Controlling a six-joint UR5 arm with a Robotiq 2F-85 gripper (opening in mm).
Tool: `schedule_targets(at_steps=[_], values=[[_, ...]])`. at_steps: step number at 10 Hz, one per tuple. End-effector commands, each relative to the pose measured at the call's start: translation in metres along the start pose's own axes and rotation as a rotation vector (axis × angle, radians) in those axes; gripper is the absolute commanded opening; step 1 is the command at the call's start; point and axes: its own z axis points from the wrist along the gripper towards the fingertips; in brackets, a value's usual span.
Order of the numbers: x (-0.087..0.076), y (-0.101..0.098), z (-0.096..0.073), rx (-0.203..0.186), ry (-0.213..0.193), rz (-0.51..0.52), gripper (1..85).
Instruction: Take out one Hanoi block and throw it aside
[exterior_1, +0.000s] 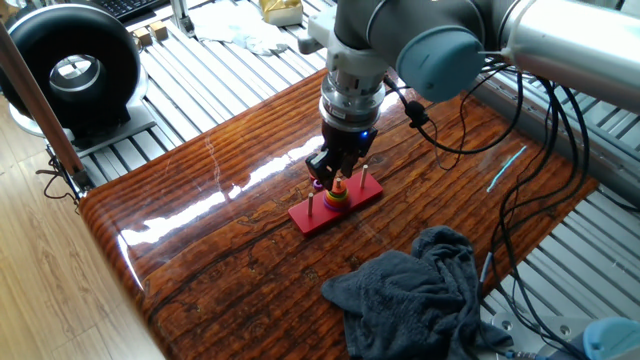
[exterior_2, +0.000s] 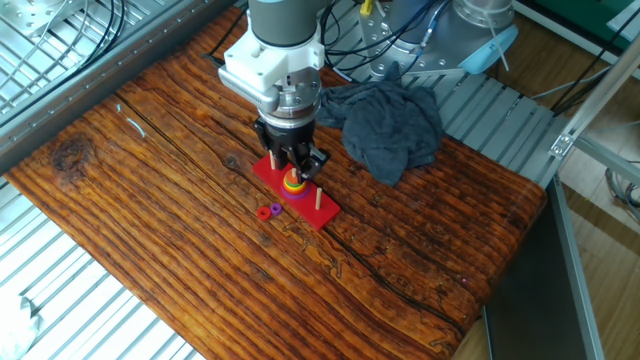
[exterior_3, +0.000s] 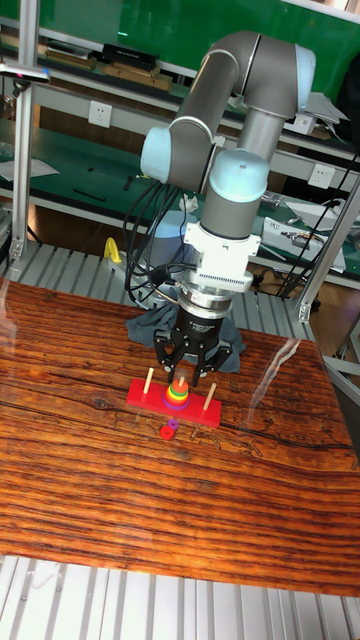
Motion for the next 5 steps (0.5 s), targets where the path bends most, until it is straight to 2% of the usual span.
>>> schedule_targets(at_steps=[1, 2, 3, 4, 5], values=[[0.008, 0.011, -0.001, -0.045, 0.031, 0.014, 45.7], [0.015, 0.004, -0.002, -0.020, 0.059, 0.023, 45.7], [0.027, -0.001, -0.002, 0.003, 0.104, 0.030, 45.0], [0.030, -0.016, -0.003, 0.061, 0.116, 0.022, 43.7], [0.032, -0.014, -0.003, 0.051, 0.123, 0.045, 41.7]])
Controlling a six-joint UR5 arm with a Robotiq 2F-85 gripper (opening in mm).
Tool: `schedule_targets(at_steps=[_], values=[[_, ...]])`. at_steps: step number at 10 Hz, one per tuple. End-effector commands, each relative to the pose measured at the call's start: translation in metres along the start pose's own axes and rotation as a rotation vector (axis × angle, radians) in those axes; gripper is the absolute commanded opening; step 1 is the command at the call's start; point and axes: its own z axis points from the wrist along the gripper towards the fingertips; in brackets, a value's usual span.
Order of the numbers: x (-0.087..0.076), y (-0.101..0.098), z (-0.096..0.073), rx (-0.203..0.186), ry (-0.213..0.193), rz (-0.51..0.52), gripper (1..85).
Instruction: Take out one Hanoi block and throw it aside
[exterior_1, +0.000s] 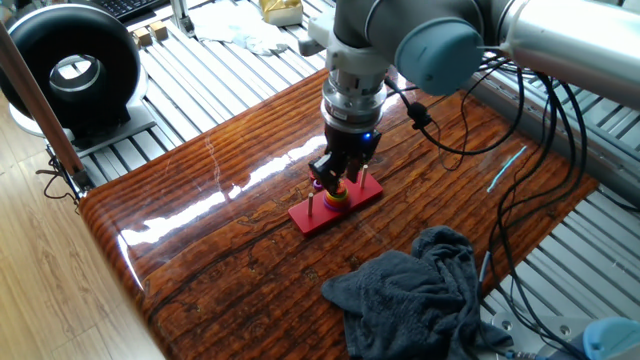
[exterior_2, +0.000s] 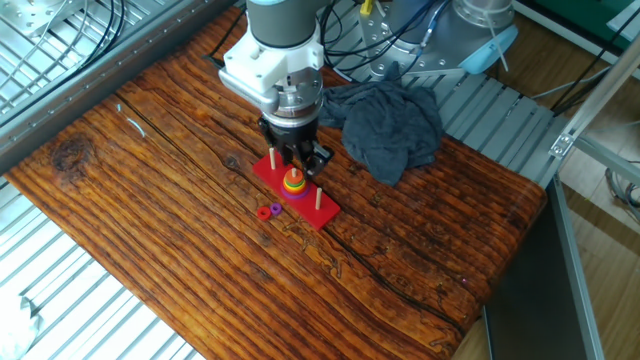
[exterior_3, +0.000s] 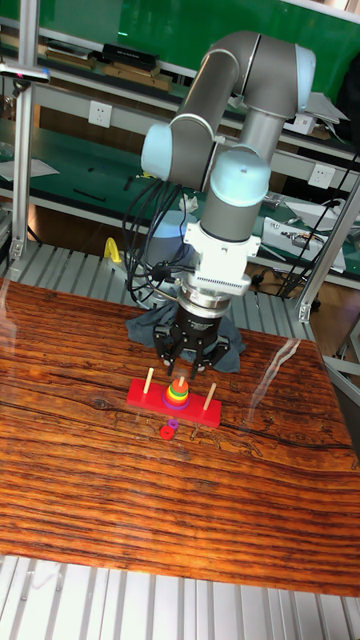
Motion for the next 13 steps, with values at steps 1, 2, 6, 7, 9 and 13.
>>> schedule_targets(at_steps=[1, 2, 6, 7, 9, 13], values=[[0.007, -0.005, -0.001, 0.017, 0.029, 0.018, 41.7], [0.003, -0.004, -0.001, 0.012, 0.014, 0.011, 41.7], [-0.001, 0.003, -0.003, -0.005, 0.011, 0.026, 42.7], [-0.007, 0.010, 0.000, -0.032, 0.003, 0.047, 42.7], [-0.017, 0.012, 0.001, -0.026, -0.017, 0.056, 42.7], [-0.021, 0.008, 0.005, -0.005, -0.025, 0.047, 42.7]])
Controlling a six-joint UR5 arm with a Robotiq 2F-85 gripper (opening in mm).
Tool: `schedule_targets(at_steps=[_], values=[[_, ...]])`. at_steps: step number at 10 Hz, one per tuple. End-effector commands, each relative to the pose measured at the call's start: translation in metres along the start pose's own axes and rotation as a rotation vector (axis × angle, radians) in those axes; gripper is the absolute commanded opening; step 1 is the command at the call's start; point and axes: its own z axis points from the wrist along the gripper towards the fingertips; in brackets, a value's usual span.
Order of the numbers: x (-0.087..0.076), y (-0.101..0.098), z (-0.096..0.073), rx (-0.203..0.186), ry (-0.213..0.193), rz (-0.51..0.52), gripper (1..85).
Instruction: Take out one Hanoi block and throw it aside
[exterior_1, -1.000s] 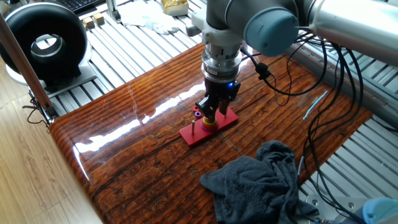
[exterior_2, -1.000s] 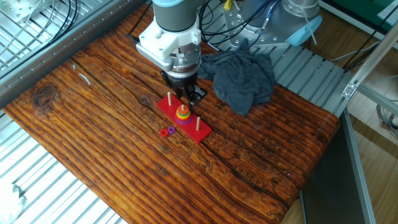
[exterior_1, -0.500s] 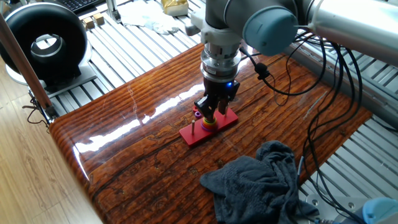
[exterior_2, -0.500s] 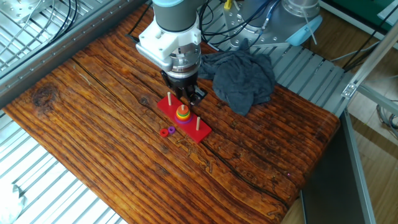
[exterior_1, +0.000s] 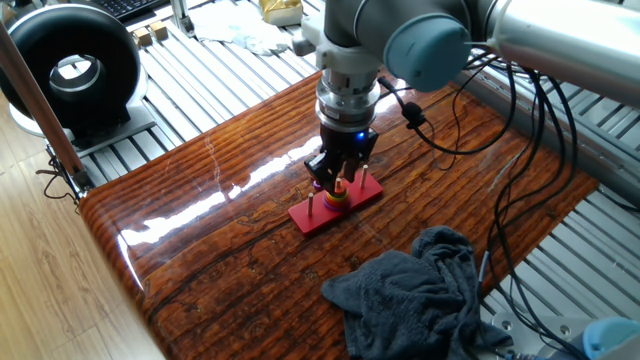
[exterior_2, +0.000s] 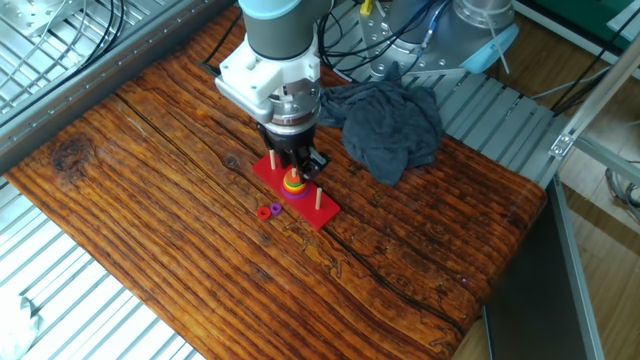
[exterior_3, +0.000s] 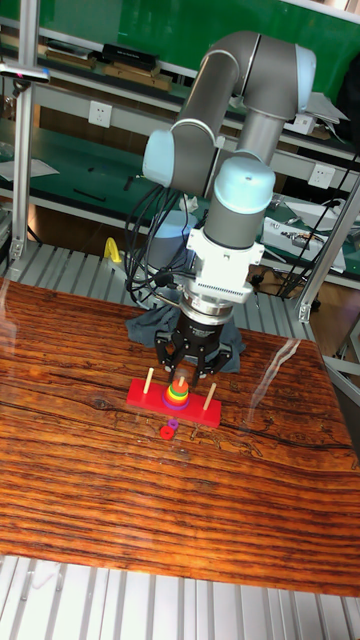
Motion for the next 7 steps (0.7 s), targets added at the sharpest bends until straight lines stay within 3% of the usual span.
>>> schedule_targets(at_steps=[1, 7], values=[[-0.0050, 0.0015, 0.0017, 0.001, -0.010, 0.006, 42.3], [-0.0064, 0.0015, 0.0061, -0.012, -0.019, 0.020, 35.3]])
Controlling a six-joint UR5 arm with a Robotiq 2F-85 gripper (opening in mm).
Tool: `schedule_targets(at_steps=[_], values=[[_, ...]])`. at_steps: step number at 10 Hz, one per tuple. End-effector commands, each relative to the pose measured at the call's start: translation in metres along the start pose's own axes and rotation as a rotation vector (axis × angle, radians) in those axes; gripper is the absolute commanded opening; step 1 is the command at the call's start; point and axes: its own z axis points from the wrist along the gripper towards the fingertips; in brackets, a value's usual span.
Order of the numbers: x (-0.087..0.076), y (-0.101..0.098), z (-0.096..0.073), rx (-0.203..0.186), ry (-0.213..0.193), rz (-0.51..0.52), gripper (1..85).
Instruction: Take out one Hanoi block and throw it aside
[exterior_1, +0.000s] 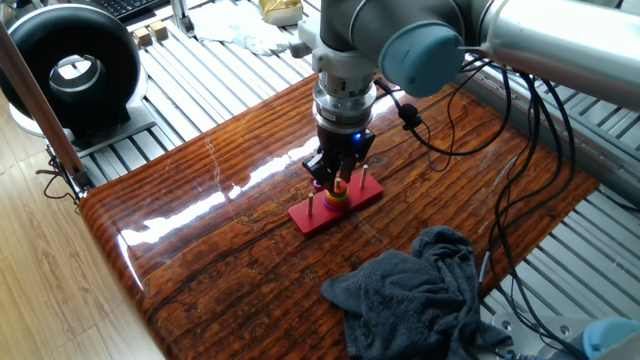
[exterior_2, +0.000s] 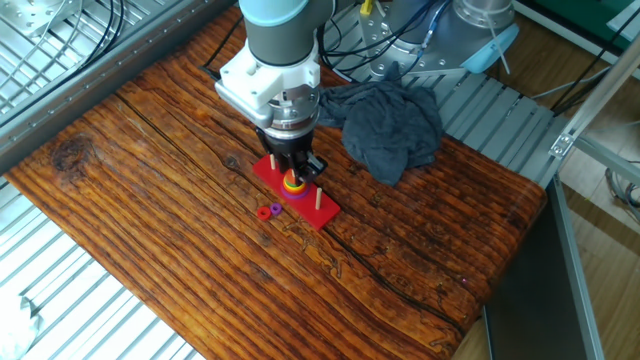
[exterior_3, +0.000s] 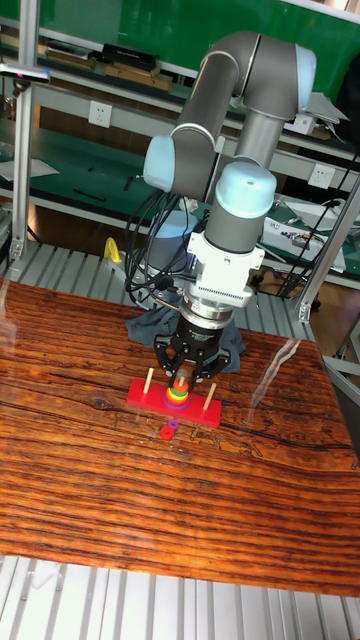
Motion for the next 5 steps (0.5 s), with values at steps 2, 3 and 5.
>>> schedule_targets(at_steps=[2, 3, 5], values=[[-0.0017, 0.0030, 0.0014, -0.020, -0.008, 0.013, 35.3], [-0.0020, 0.0027, 0.0014, -0.019, -0.009, 0.013, 34.0], [-0.0022, 0.0018, -0.0020, -0.026, -0.007, 0.005, 36.0]])
